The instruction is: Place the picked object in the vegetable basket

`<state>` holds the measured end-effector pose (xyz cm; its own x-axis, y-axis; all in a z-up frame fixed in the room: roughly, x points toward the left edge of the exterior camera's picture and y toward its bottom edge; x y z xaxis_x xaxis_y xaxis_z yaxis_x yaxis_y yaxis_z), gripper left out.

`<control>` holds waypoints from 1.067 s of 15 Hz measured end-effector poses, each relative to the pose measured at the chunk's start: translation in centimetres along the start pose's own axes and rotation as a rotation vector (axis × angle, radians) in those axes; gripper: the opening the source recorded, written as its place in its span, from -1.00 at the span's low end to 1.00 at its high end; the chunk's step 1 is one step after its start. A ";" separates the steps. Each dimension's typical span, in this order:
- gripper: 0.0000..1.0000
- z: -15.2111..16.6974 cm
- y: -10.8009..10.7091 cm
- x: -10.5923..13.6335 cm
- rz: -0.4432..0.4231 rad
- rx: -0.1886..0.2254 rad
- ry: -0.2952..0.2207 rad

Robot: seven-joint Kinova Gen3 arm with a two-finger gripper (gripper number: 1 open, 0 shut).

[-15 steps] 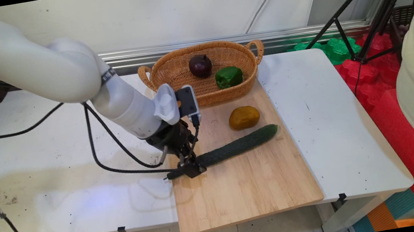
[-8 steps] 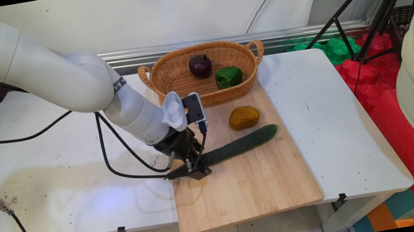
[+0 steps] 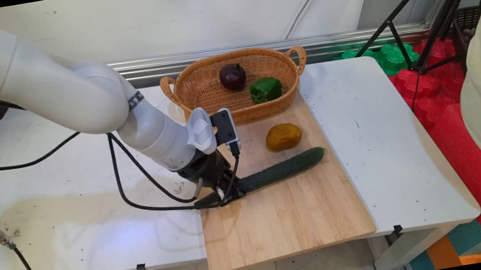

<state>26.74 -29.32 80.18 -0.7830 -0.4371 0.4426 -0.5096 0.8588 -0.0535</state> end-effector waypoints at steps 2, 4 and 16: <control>-1.00 -1.3 0.3 0.3 -0.004 0.001 0.022; -1.00 -3.5 0.4 0.8 -0.018 0.007 0.059; -1.00 -15.7 -3.6 3.0 -0.154 0.213 0.208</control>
<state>31.85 -29.50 95.78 -0.6122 -0.4748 0.6323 -0.6967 0.7020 -0.1475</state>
